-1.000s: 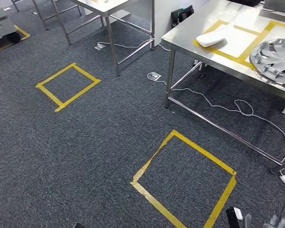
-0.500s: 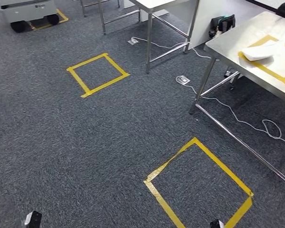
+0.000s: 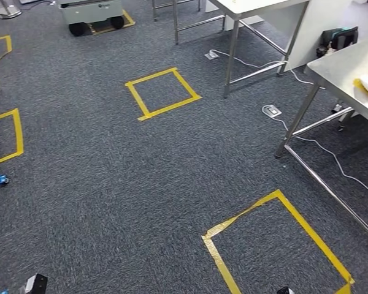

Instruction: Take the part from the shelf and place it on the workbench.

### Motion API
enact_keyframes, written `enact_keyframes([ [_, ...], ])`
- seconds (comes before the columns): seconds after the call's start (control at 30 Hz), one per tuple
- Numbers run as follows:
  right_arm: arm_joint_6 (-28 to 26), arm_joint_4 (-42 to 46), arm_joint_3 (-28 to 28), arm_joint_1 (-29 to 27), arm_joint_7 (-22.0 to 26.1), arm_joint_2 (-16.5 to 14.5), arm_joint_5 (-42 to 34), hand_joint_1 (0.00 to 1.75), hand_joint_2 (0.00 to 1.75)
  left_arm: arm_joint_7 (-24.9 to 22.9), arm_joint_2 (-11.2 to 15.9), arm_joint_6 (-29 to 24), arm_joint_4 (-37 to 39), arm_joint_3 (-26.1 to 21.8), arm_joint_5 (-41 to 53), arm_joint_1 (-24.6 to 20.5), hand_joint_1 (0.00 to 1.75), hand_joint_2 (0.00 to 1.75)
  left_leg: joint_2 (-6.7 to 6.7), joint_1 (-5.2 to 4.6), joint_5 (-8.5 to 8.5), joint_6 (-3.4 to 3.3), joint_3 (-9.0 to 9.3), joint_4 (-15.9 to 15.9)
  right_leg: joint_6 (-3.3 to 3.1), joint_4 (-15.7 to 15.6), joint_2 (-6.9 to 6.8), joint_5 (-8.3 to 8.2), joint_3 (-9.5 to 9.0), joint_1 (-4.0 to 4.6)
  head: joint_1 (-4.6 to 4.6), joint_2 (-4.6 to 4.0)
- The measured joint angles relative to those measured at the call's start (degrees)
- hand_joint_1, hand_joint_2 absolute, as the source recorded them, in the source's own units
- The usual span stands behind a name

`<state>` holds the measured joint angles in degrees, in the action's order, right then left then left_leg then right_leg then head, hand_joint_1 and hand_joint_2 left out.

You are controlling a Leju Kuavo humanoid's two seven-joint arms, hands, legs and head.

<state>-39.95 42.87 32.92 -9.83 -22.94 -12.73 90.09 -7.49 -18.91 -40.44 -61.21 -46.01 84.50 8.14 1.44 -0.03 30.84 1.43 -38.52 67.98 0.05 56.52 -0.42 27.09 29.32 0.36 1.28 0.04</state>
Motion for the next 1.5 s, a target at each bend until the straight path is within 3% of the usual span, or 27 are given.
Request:
enact_keyframes([
  [0.07, 0.01, -0.22, 0.25, -0.05, 0.09, -0.09, 0.00, 0.00, 0.00, 0.24, 0.01, 0.00, -0.06, 0.03, -0.01, 0.05, 0.00, 0.00, -0.59, 0.33, 1.08, 0.54, -1.97, 4.23, 0.02, 0.01, -1.79, 0.09, 0.09, -0.05, -0.01, 0.00],
  [0.1, 0.01, -0.31, 0.36, 0.02, 0.15, -0.16, 0.00, 0.00, 0.00, 0.34, 0.01, 0.00, -0.12, 0.01, -0.01, 0.08, 0.00, 0.00, -0.85, 0.54, 0.00, 0.78, -1.44, 3.30, 0.13, 0.01, -2.65, 0.16, 0.08, -0.12, -0.01, 0.00],
  [0.13, 0.01, -0.40, 0.44, 0.09, 0.21, -0.25, 0.00, 0.00, 0.00, 0.47, 0.02, 0.00, -0.21, -0.01, -0.01, 0.11, 0.00, 0.00, -1.41, 0.76, -1.75, 1.02, 0.07, 0.57, 0.33, 0.03, -3.47, 0.28, -0.01, -0.21, -0.01, 0.00],
  [0.2, 0.00, -0.52, 0.62, 0.22, 0.37, -0.36, 0.00, 0.00, 0.00, 0.91, -0.02, 0.00, -0.44, 0.00, -0.02, 0.07, 0.00, 0.00, -4.36, 1.01, -4.76, 1.42, 4.09, -6.69, 1.03, 0.40, -4.86, 0.82, -0.12, -0.09, 0.11, 0.00],
  [0.27, 0.00, -0.60, 0.77, 0.36, 0.51, -0.39, 0.00, 0.00, 0.00, 1.51, -0.05, 0.00, -0.62, 0.04, -0.04, 0.05, 0.00, 0.00, -6.00, 0.93, -5.40, 0.86, 5.96, -10.21, 1.73, 0.80, -6.03, 1.48, -0.11, 0.19, -0.13, 0.00],
  [0.33, 0.00, -0.65, 0.82, 0.69, 0.61, -0.42, 0.00, 0.00, 0.00, 1.85, -0.04, 0.00, -0.70, -0.03, -0.05, 0.17, 0.00, 0.00, -4.67, 0.71, -5.26, -0.28, 5.90, -10.41, 2.22, 0.79, -7.28, 1.84, -0.53, 0.08, -0.48, 0.00],
  [0.37, 0.00, -0.66, 0.83, 0.88, 0.65, -0.43, 0.00, 0.00, 0.00, 1.91, -0.05, -0.01, -0.76, -0.09, -0.05, 0.23, 0.00, 0.00, -4.01, 0.67, -5.28, -0.67, 5.85, -10.44, 2.53, 1.02, -6.95, 2.22, -0.68, -0.09, -0.57, 0.00],
  [0.43, 0.00, -0.69, 0.86, 0.96, 0.67, -0.43, 0.01, 0.00, 0.00, 1.98, -0.09, -0.01, -0.91, -0.19, -0.05, 0.19, 0.00, 0.00, -2.63, 0.74, -5.53, -1.41, 5.79, -10.51, 3.01, 4.49, -3.89, 4.69, 0.57, -0.42, -0.85, 0.01],
  [0.5, 0.00, -0.88, 0.95, 0.80, 0.72, -0.46, 0.01, 0.00, 0.00, 2.61, -0.11, -0.01, -0.99, -0.28, -0.04, 0.09, 0.00, 0.00, -1.20, 0.62, -5.65, -1.88, 5.64, -10.51, 3.11, 12.52, -0.58, 8.73, 4.40, -0.54, -1.19, 0.01],
  [0.57, 0.00, -1.13, 1.10, 0.73, 0.76, -0.49, 0.00, 0.00, 0.00, 3.94, -0.11, -0.01, -0.98, -0.96, 0.01, -0.08, 0.00, 0.00, 0.42, 0.38, -5.70, -2.09, 5.55, -10.51, 2.88, 18.67, 0.21, 10.45, 7.87, -0.47, -1.31, 0.00],
  [0.63, 0.00, -1.30, 1.22, 0.80, 0.81, -0.49, 0.00, 0.00, 0.00, 4.67, -0.11, 0.00, -0.97, -1.69, 0.04, -0.23, 0.00, 0.00, 2.11, 0.24, -5.76, -2.11, 5.62, -10.50, 2.41, 16.43, 0.63, 7.68, 7.50, -0.39, -1.32, 0.00],
  [0.7, 0.00, -1.42, 1.28, 0.88, 0.86, -0.49, 0.00, 0.00, 0.00, 4.58, -0.14, 0.00, -0.97, -1.87, 0.04, -0.30, 0.00, 0.00, 3.73, 0.26, -5.88, -1.93, 5.68, -10.49, 2.00, 8.05, 2.90, 3.27, 3.92, -0.44, -1.32, 0.00],
  [0.73, 0.00, -1.46, 1.33, 0.91, 0.90, -0.50, 0.00, 0.00, 0.00, 4.52, -0.15, 0.00, -0.97, -1.92, 0.04, -0.36, 0.00, 0.00, 4.40, 0.28, -5.97, -1.74, 5.61, -10.45, 1.95, 4.69, 4.13, 1.97, 2.50, -0.45, -1.33, 0.00],
  [0.8, 0.00, -1.53, 1.46, 1.02, 0.98, -0.52, 0.02, 0.00, 0.00, 4.48, -0.15, 0.00, -0.97, -2.03, 0.04, -0.42, 0.00, 0.00, 5.52, 0.44, -6.26, -1.13, 5.26, -10.46, 1.98, 1.79, 5.39, 1.23, 1.25, -0.32, -1.30, 0.00],
  [0.87, 0.00, -1.57, 1.56, 1.17, 1.04, -0.58, 0.05, 0.00, 0.00, 4.48, -0.10, 0.00, -0.97, -2.23, 0.03, -0.39, 0.00, 0.00, 6.41, 0.69, -6.63, -0.37, 4.88, -10.67, 1.54, 1.55, 4.14, 0.76, 1.06, -0.13, -1.26, 0.00],
  [0.93, -0.02, -1.58, 1.71, 1.36, 1.13, -0.66, 0.09, 0.00, 0.00, 4.49, -0.06, 0.00, -0.97, -2.42, 0.03, -0.40, 0.00, 0.00, 4.38, 0.58, -5.59, 0.12, 4.11, -9.42, 0.77, 0.95, 2.78, 0.15, 0.87, -0.15, -1.09, 0.00],
  [1.0, -0.05, -1.62, 1.97, 1.43, 1.20, -0.72, 0.11, 0.00, 0.00, 4.51, -0.04, 0.01, -0.96, -2.46, 0.04, -0.58, 0.00, 0.00, 0.81, 0.34, -1.97, 0.40, 1.51, -3.76, 0.27, 0.56, 1.21, -0.18, 0.93, -0.09, -0.82, 0.00],
  [1.07, -0.07, -1.71, 2.16, 1.34, 1.23, -0.76, 0.11, 0.00, 0.00, 4.66, -0.04, 0.02, -0.95, -2.45, 0.02, -0.73, 0.00, 0.00, -0.49, 0.34, 1.40, 0.72, -1.80, 3.64, 0.14, 0.56, -0.57, -0.21, 1.17, 0.02, -0.72, 0.00],
  [1.1, -0.07, -1.75, 2.20, 1.33, 1.27, -0.78, 0.11, 0.00, 0.00, 4.80, -0.04, 0.02, -0.94, -2.46, 0.01, -0.73, 0.00, 0.00, -0.66, 0.37, 1.71, 0.82, -2.45, 5.40, 0.12, 0.57, -1.48, -0.20, 1.25, 0.04, -0.71, 0.00],
  [1.13, -0.07, -1.79, 2.24, 1.37, 1.31, -0.78, 0.11, 0.00, 0.00, 4.96, -0.04, 0.03, -0.93, -2.49, 0.00, -0.72, 0.00, 0.00, -0.80, 0.40, 0.91, 0.89, -1.99, 4.88, 0.13, 0.58, -2.32, -0.20, 1.30, 0.04, -0.71, 0.00],
  [1.17, -0.07, -1.84, 2.27, 1.45, 1.33, -0.79, 0.11, 0.00, 0.00, 5.13, -0.04, 0.03, -0.93, -2.54, -0.01, -0.72, 0.00, 0.00, -1.16, 0.42, -0.74, 0.93, -0.37, 2.17, 0.16, 0.59, -3.12, -0.18, 1.28, 0.04, -0.70, 0.00],
  [1.23, -0.07, -1.92, 2.40, 1.60, 1.38, -0.82, 0.11, 0.00, 0.00, 5.53, -0.05, 0.03, -0.93, -2.64, -0.03, -0.84, 0.00, 0.00, -4.03, 0.30, -3.96, 0.83, 4.32, -5.95, 0.47, 0.76, -4.52, 0.04, 1.21, 0.30, -0.63, 0.00],
  [1.3, -0.07, -1.98, 2.62, 1.69, 1.54, -0.85, 0.11, 0.00, 0.00, 6.02, -0.07, 0.02, -0.92, -2.67, -0.09, -1.08, 0.00, 0.00, -6.11, 0.12, -5.09, 0.17, 6.91, -10.74, 0.98, 0.93, -5.72, 0.40, 1.26, 0.70, -0.76, 0.00],
  [1.37, -0.07, -2.00, 2.85, 1.87, 1.73, -0.86, 0.11, 0.00, 0.00, 6.38, -0.07, 0.02, -0.89, -2.83, -0.13, -1.14, 0.00, 0.00, -5.03, -0.04, -5.09, -0.73, 6.92, -11.23, 1.44, 0.90, -7.03, 0.63, 0.83, 0.75, -0.95, 0.00],
  [1.4, -0.07, -2.00, 2.92, 2.00, 1.79, -0.86, 0.11, 0.00, 0.00, 6.49, -0.08, 0.02, -0.88, -2.96, -0.14, -1.13, 0.00, 0.00, -4.36, -0.01, -5.20, -1.10, 6.86, -11.30, 1.80, 1.09, -6.76, 0.88, 0.65, 0.63, -1.00, 0.00],
  [1.43, -0.07, -2.00, 3.00, 2.08, 1.84, -0.86, 0.11, 0.00, 0.00, 6.58, -0.10, 0.02, -0.87, -3.09, -0.16, -1.14, 0.00, 0.00, -3.66, 0.06, -5.37, -1.47, 6.83, -11.37, 2.19, 1.95, -5.56, 1.57, 0.81, 0.45, -1.04, 0.00],
  [1.5, -0.07, -2.01, 3.19, 1.99, 1.90, -0.87, 0.12, 0.00, 0.00, 6.72, -0.14, 0.02, -0.87, -3.21, -0.19, -1.24, 0.00, 0.00, -2.39, 0.31, -5.74, -2.12, 6.68, -11.45, 2.92, 7.05, -1.80, 4.62, 3.09, 0.13, -1.19, 0.00],
])
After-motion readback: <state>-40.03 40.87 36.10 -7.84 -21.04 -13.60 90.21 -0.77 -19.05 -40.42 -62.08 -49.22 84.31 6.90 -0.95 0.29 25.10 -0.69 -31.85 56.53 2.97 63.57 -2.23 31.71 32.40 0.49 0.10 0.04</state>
